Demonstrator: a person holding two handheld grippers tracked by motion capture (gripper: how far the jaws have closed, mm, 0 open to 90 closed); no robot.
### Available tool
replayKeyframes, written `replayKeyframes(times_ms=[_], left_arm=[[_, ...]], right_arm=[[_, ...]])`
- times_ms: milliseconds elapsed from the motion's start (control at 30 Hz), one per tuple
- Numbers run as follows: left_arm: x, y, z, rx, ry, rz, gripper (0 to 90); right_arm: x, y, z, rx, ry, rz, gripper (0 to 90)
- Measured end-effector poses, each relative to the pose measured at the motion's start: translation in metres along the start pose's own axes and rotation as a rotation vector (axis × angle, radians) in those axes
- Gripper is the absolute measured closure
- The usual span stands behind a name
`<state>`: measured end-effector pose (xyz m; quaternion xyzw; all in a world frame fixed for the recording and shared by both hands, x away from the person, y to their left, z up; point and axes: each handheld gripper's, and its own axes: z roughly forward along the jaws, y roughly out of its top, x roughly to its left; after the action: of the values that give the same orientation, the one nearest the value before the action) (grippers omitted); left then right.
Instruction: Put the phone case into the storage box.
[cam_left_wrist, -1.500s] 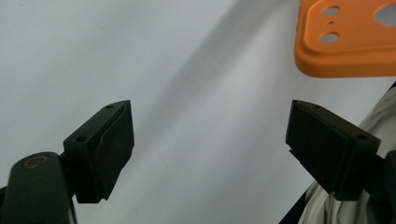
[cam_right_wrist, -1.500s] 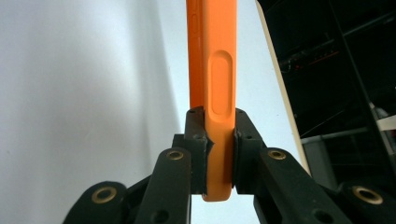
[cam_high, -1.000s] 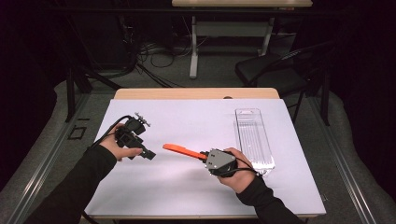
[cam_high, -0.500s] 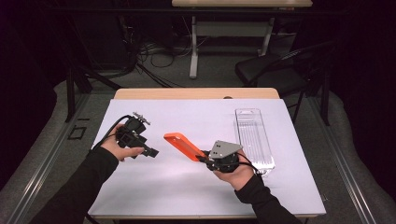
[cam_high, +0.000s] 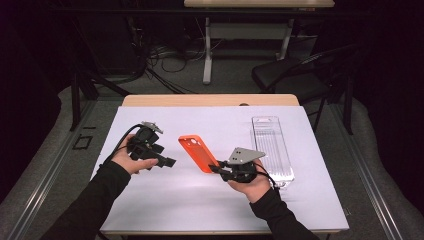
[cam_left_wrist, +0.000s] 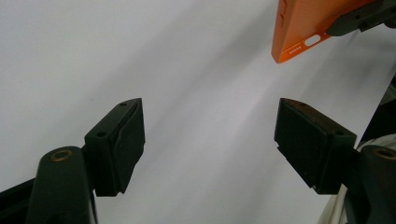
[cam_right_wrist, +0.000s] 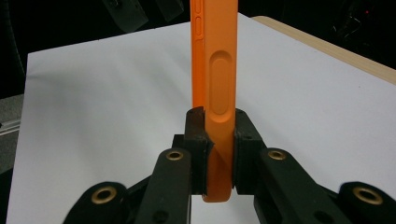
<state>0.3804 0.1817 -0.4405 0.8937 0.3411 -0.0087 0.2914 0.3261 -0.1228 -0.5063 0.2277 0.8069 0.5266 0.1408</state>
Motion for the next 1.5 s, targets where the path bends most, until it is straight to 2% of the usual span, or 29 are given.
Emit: replayKeyframes(times_ms=[233,433,567,700,767,867,1100,1500], left_arm=[[-0.002,0.0,0.004,-0.032,-0.008,0.006,25.8],[-0.005,0.002,0.006,-0.088,-0.018,0.009,25.8],[-0.006,0.003,0.008,-0.136,-0.031,0.011,26.5],[-0.008,0.004,0.01,-0.163,-0.04,0.01,26.7],[-0.01,0.004,0.012,-0.155,-0.032,0.03,26.6],[-0.013,0.005,0.015,-0.159,-0.042,0.04,26.6],[-0.013,0.007,0.013,-0.218,-0.082,0.016,28.9],[-0.014,0.01,0.011,-0.254,-0.13,-0.014,38.5]], right_arm=[[-0.001,-0.006,0.001,-0.032,0.016,0.063,80.3],[-0.002,-0.008,0.001,-0.065,0.033,0.101,80.4],[-0.003,-0.011,0.001,-0.09,0.054,0.142,80.3],[-0.005,-0.013,-0.001,-0.12,0.07,0.181,80.3],[-0.006,-0.014,-0.001,-0.127,0.071,0.185,80.4],[-0.007,-0.015,-0.001,-0.135,0.075,0.197,80.3],[-0.006,-0.015,-0.001,-0.167,0.098,0.221,80.3],[-0.007,-0.02,0.0,-0.176,0.098,0.25,80.3]])
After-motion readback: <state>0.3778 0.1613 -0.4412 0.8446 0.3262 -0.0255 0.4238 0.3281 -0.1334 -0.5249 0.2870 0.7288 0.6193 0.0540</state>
